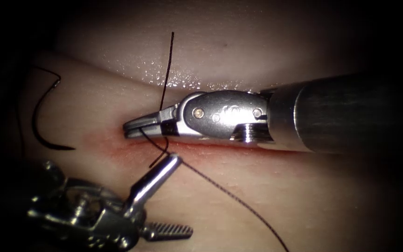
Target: Wound Closure
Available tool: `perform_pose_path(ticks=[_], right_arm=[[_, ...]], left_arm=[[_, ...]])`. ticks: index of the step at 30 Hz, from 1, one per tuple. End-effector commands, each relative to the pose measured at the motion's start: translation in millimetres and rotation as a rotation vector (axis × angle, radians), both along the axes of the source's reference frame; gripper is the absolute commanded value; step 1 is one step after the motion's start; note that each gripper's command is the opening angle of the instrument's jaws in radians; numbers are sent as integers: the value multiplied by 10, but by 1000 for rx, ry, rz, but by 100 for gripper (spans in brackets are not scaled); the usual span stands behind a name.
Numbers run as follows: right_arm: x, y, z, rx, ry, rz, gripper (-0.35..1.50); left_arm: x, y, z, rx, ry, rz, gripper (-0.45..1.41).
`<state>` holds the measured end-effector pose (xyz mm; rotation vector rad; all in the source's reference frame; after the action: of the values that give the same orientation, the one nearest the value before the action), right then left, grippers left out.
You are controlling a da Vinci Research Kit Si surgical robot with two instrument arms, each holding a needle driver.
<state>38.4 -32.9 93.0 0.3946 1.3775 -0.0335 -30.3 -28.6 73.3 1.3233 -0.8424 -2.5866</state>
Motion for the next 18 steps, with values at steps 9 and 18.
perform_pose_path(ticks=[9, 18], right_arm=[[26, 18, 13, 28, -58, 4, -35], [27, 18, 19, 33, -69, 7, -35]], left_arm=[[-34, -3, 18, -64, 9, -70, 76], [-50, -11, 11, -101, -29, -51, 73]])
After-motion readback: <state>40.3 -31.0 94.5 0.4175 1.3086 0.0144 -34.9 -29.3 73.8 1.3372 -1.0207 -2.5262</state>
